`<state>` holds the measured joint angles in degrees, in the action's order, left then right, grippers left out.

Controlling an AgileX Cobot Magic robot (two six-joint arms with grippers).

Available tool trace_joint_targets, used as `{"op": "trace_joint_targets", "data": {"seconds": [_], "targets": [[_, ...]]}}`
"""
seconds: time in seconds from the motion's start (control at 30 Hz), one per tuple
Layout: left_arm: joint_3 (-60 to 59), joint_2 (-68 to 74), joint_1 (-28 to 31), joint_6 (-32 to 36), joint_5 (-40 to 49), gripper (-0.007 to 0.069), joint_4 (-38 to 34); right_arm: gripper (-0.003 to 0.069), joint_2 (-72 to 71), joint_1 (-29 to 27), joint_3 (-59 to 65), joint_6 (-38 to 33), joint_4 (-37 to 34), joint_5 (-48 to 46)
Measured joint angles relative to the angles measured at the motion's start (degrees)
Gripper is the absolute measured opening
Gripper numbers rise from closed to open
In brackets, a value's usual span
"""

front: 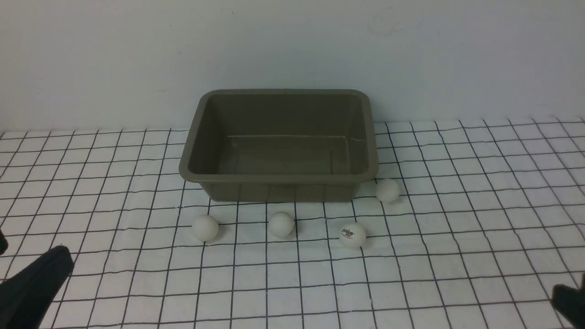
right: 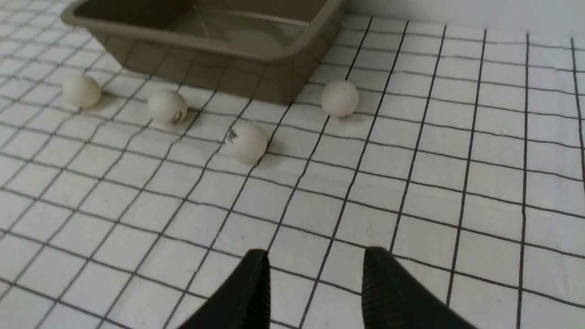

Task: Put the table tennis balls into the box on the white checkered tablecloth.
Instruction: 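Reach for and grasp a ping pong ball on the table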

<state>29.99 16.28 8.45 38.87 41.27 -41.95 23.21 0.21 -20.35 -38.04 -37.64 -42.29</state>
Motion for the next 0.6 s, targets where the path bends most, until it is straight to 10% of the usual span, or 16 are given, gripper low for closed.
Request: {"op": "trace_joint_targets", "data": {"seconds": [0.6], "targets": [[1.6,12.4,0.0,6.1,1.9,0.0489,8.0,0.0437,40.7,1.5,-26.6,-16.8,-5.9,-4.1]]}}
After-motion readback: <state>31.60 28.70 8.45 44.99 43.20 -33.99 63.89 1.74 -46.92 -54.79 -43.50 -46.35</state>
